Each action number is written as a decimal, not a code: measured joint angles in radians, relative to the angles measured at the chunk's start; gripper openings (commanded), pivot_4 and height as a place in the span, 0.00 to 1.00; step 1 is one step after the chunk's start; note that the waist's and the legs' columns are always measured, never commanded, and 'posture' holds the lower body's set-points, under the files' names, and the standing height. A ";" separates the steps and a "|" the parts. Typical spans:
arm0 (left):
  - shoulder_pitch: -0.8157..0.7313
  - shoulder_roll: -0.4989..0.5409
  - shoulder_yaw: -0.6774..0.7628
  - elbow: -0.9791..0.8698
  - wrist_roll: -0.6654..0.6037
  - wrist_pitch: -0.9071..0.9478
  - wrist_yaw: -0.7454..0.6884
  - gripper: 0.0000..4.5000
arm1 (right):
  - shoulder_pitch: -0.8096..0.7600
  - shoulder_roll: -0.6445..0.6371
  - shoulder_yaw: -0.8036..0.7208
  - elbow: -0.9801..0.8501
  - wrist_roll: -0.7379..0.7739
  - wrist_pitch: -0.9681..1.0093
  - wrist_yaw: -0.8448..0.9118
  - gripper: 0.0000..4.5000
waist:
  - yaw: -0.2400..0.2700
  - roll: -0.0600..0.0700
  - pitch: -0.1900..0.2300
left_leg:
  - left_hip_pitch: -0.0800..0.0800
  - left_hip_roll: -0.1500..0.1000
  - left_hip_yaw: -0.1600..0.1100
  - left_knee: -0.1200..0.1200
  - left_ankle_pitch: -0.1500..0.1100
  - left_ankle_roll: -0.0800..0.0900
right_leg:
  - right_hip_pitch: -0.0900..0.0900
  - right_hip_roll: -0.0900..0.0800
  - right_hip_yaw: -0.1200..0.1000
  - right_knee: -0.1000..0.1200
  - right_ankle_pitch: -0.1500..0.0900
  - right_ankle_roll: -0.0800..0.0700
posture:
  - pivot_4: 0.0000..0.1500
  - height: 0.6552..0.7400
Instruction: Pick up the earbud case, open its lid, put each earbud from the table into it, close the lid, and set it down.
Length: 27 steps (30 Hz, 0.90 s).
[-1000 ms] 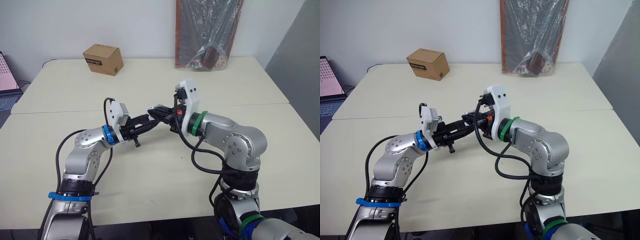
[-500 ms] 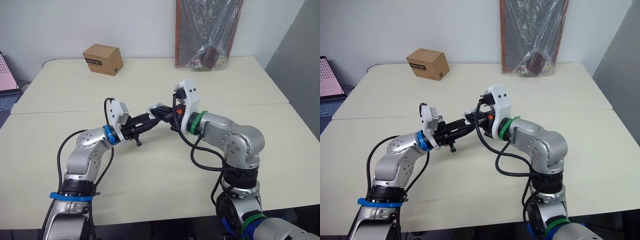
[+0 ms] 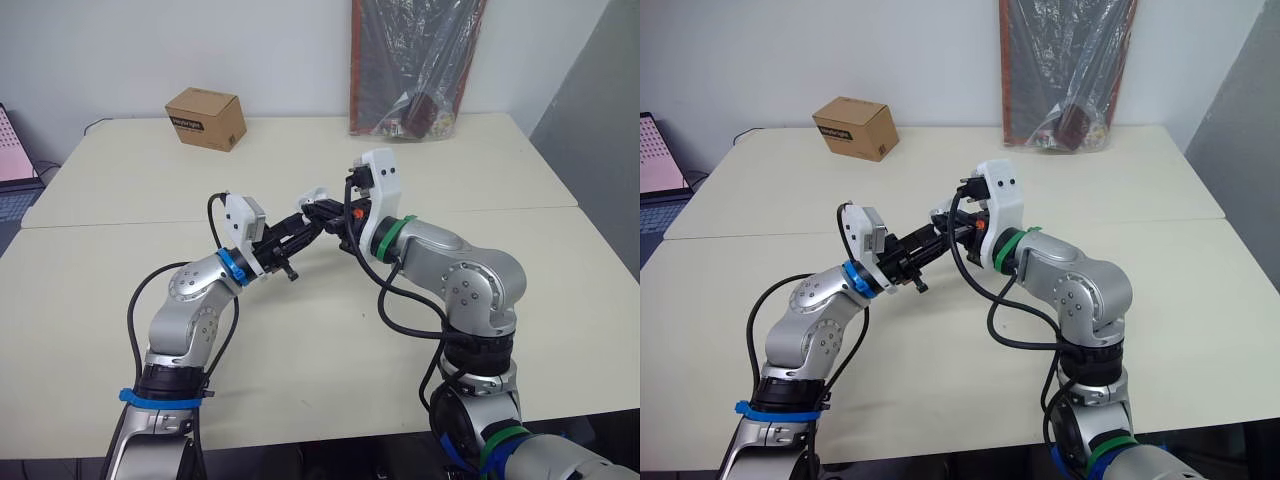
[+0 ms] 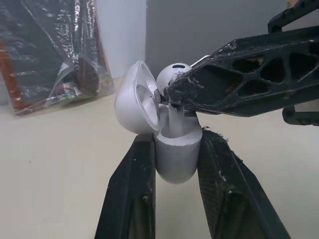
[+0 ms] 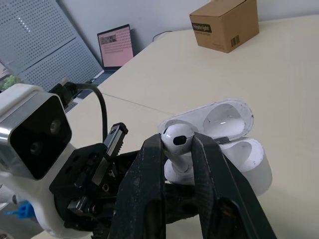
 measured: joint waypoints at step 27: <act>0.031 -0.054 -0.014 -0.067 0.034 0.003 0.104 0.18 | 0.003 -0.029 0.082 -0.024 -0.006 -0.041 -0.097 0.09 | 0.000 0.000 0.000 | 0.000 0.000 0.000 0.000 0.000 0.000 | 0.000 0.000 0.000 0.000 0.000 0.000 | 1.00 1.00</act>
